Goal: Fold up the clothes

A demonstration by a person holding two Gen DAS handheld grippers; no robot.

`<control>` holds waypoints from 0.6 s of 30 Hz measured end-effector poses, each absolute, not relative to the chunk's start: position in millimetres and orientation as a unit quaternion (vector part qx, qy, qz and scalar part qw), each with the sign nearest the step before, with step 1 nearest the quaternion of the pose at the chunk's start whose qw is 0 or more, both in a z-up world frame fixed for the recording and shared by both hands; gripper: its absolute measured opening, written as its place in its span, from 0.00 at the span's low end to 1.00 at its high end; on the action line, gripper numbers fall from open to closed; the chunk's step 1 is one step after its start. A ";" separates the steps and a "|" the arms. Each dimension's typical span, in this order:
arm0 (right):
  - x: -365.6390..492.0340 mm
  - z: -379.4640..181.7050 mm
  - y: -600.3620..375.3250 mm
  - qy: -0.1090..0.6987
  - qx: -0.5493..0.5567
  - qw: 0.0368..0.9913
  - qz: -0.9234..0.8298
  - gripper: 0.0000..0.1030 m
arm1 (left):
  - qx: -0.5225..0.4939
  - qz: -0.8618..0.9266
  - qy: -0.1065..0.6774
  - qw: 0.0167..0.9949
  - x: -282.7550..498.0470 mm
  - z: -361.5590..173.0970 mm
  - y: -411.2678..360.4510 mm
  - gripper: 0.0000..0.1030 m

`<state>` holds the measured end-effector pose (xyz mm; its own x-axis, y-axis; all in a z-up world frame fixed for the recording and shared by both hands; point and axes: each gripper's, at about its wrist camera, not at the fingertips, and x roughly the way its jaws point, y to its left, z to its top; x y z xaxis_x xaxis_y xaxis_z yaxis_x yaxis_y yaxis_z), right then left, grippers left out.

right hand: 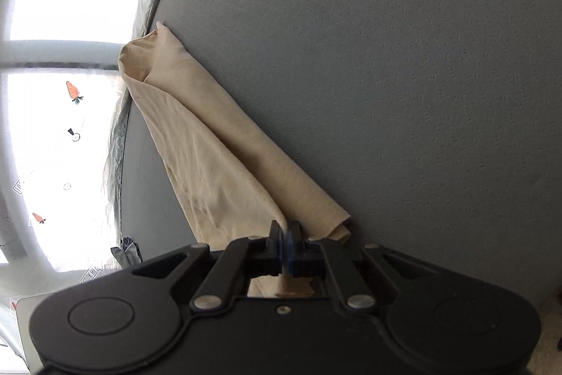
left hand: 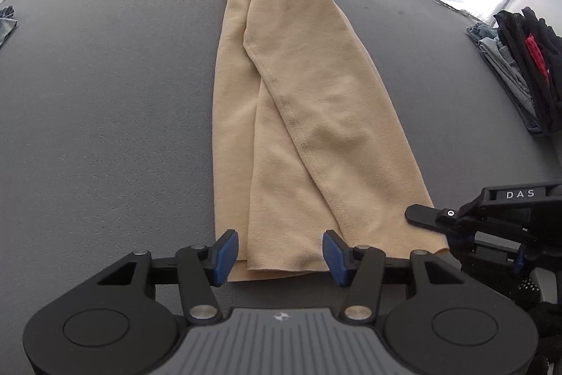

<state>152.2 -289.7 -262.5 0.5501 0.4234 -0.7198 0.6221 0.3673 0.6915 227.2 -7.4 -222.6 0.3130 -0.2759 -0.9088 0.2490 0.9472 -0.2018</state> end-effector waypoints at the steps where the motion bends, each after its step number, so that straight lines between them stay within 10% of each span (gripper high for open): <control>1: 153.8 -260.8 -289.8 0.470 0.554 0.683 -0.074 0.07 | -0.011 -0.162 0.563 0.811 228.1 -222.4 -7.9 0.53; 8: 172.1 -230.3 -288.8 0.446 0.491 0.744 -0.081 0.22 | -0.010 -0.148 0.552 0.820 244.1 -215.7 -6.5 0.54; 12: 197.0 -211.2 -286.9 0.395 0.449 0.800 -0.045 0.03 | -0.018 -0.138 0.534 0.834 263.2 -208.8 -6.5 0.54; 18: 259.4 -197.5 -271.5 0.382 0.385 0.840 0.010 0.03 | -0.027 -0.128 0.512 0.849 304.1 -199.8 -4.5 0.53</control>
